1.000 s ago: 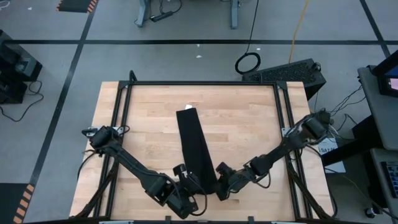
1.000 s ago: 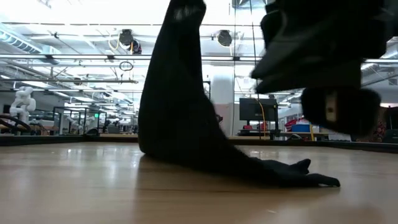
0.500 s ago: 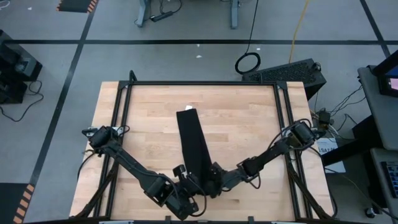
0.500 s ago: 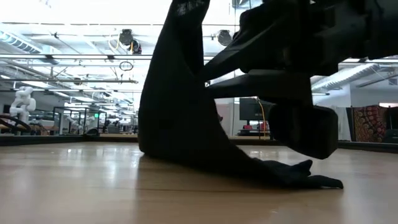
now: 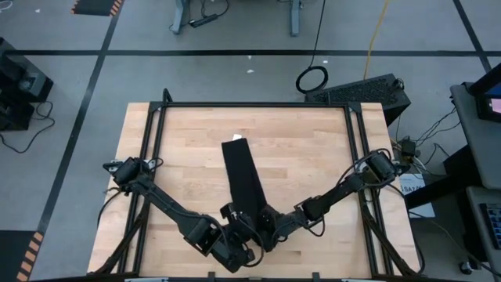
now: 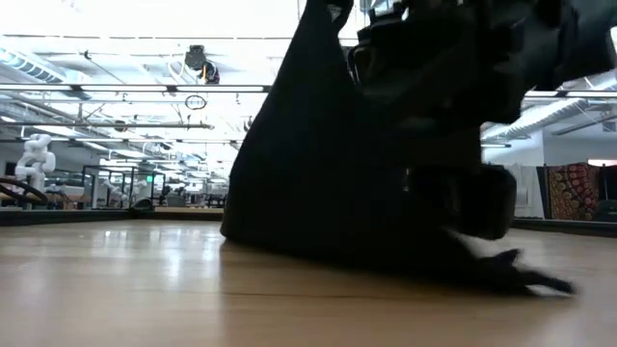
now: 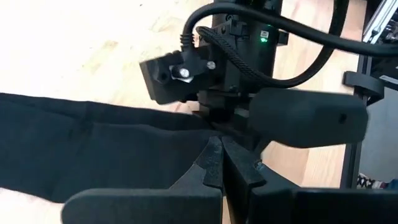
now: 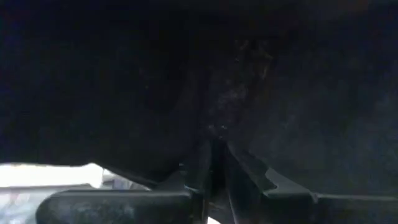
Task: Roll napkin
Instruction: Fold the black napkin
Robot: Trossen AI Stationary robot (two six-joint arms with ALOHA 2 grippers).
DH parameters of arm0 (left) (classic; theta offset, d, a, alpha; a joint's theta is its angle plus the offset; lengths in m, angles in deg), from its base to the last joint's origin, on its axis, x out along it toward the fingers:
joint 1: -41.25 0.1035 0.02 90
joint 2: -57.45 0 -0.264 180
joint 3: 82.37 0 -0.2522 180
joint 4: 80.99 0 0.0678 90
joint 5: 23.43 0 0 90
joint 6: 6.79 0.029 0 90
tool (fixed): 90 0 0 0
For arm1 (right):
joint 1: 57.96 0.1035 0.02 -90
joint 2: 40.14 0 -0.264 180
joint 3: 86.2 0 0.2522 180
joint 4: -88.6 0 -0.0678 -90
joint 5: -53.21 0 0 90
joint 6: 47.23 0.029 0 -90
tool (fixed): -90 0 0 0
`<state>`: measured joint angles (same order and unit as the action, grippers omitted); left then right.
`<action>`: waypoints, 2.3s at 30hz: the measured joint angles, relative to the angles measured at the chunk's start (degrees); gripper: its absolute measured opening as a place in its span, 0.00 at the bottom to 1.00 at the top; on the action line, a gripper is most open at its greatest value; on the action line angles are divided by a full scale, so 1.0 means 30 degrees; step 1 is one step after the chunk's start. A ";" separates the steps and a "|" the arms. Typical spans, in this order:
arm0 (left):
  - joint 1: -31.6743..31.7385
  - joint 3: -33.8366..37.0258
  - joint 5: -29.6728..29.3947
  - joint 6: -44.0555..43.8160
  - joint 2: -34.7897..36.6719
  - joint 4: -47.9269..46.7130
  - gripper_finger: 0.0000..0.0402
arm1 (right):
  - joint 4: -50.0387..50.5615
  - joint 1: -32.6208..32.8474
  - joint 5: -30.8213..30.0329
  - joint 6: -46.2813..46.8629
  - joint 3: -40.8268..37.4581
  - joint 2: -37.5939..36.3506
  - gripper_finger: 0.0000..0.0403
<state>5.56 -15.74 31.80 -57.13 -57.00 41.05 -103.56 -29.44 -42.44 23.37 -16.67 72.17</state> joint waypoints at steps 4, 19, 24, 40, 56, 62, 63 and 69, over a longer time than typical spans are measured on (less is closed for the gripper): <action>-0.0153 0.0000 0.0011 -0.0076 0.0000 0.0011 0.00 | 0.0703 0.0444 0.0358 -0.0481 0.0000 -0.0370 0.09; -0.0590 0.1556 0.0473 -0.4984 -0.0064 0.1444 0.04 | 0.1826 0.0632 0.1374 -0.1348 0.0000 -0.0367 0.09; -0.1396 0.2849 0.0368 -0.6132 -0.0945 0.6351 0.20 | 0.2604 0.0653 0.2550 -0.1238 -0.0007 -0.0363 0.09; -0.1583 0.2776 -0.1462 -0.4087 -0.3694 1.0251 0.63 | 0.2384 0.0486 0.3420 -0.1763 -0.0007 -0.0436 0.09; -0.0568 0.2776 0.1554 -0.3615 -0.3694 0.9599 0.13 | 0.2407 0.0017 0.3424 -0.1769 -0.0007 -0.0436 0.09; -0.0517 0.2776 0.1542 -0.4829 -0.3694 0.7455 0.02 | 0.2583 -0.0039 0.3457 -0.1575 -0.0007 -0.0436 0.09; -0.0524 0.2776 0.1545 -0.5015 -0.3694 0.7342 0.02 | 0.2613 -0.0031 0.3532 -0.1442 -0.0007 -0.0436 0.09; -0.0660 0.2782 0.1057 -0.4941 -0.2675 0.6325 0.01 | 0.3434 -0.0199 0.4898 -0.1397 -0.0014 -0.0591 0.09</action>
<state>3.58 -7.39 34.97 -71.95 -65.02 60.02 -93.26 -30.03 -27.75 19.18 -16.71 70.39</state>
